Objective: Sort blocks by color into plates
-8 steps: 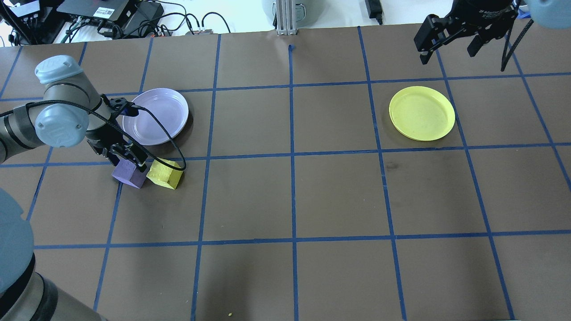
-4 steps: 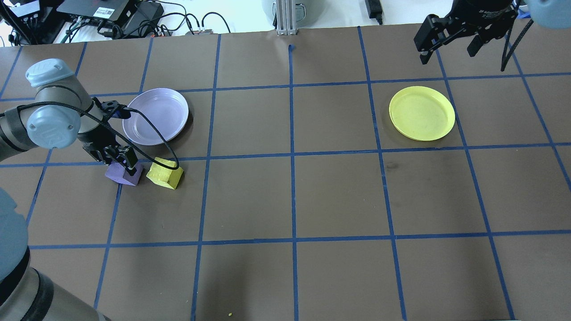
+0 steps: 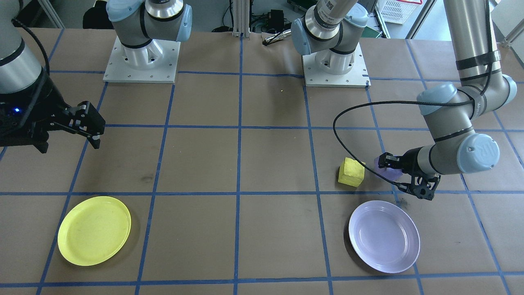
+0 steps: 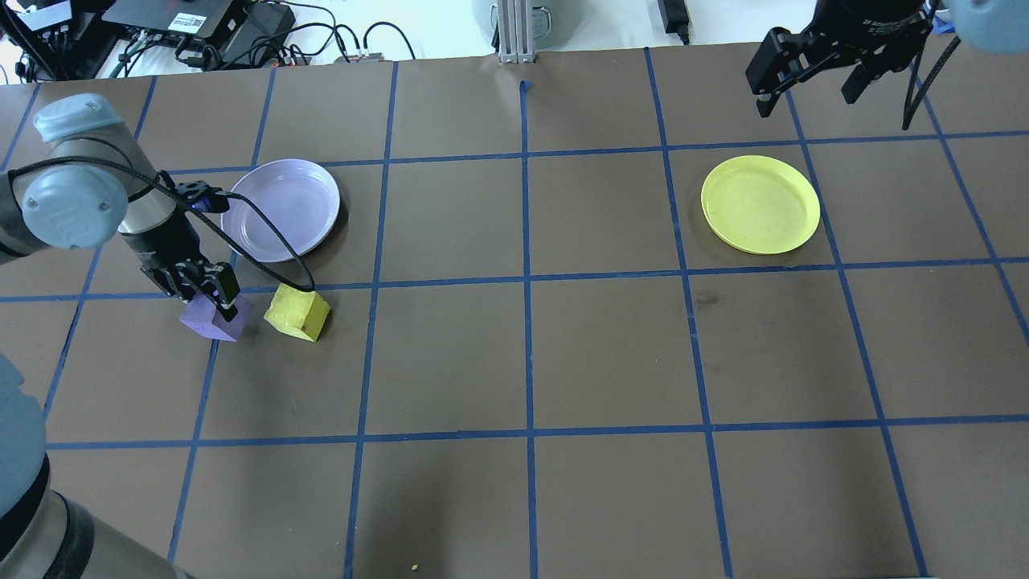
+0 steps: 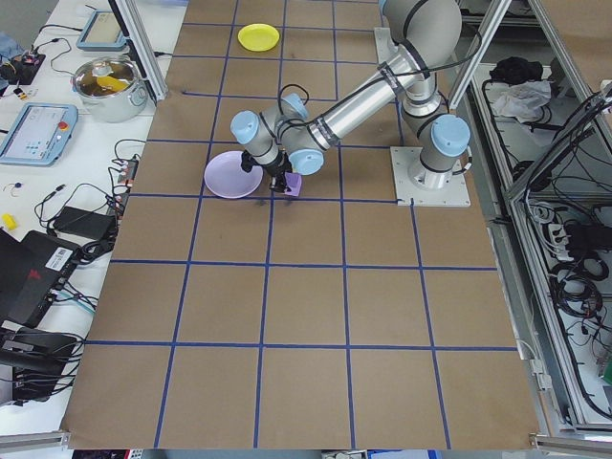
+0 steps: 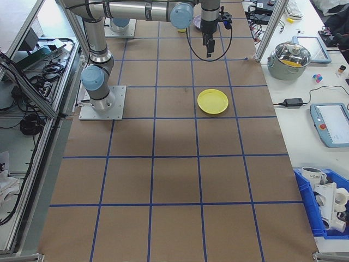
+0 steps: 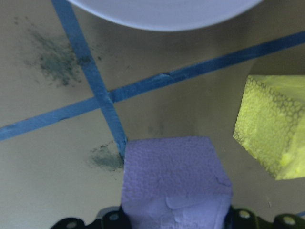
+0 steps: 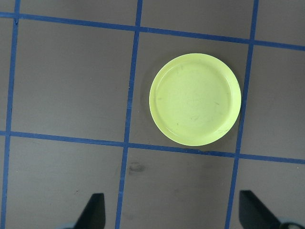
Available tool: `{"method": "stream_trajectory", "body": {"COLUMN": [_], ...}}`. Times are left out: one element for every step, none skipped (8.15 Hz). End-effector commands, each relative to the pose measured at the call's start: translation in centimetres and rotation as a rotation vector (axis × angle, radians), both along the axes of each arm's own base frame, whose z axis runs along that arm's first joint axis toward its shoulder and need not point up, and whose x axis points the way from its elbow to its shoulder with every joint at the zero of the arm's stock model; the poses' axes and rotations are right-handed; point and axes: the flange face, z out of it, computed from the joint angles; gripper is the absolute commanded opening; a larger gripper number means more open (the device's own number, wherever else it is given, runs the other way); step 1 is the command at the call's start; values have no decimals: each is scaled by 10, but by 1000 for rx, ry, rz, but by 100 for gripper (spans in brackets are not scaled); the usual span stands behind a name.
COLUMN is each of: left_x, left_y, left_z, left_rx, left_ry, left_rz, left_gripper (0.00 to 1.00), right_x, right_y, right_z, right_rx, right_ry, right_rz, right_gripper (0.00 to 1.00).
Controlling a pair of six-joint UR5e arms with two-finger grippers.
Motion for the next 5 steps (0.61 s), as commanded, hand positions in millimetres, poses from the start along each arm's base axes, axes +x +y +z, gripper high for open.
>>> {"method": "stream_trajectory", "body": {"left_x": [18,21,20,3,-29], "left_y": [-49,-68,-82,-94,-104], "left_z": [59,74,85,83,81], "left_rx": [-22,-31,-45,-46,-61], "left_ry": [-47,-81,-119,-168,-198], "left_rz": [89,159,243,354,392], "left_gripper": [2,2,3,3,5], "right_x": [0,0,0,0,0], "right_y": [0,0,0,0,0], "right_z": [-1,-1,-1,-1,-1], "right_rx": [2,1,3,3,2], "right_ry": [-2,0,0,0,-2], "right_rz": [-1,1,-2,1,-1], "right_gripper": [100,100,100,100,100]}}
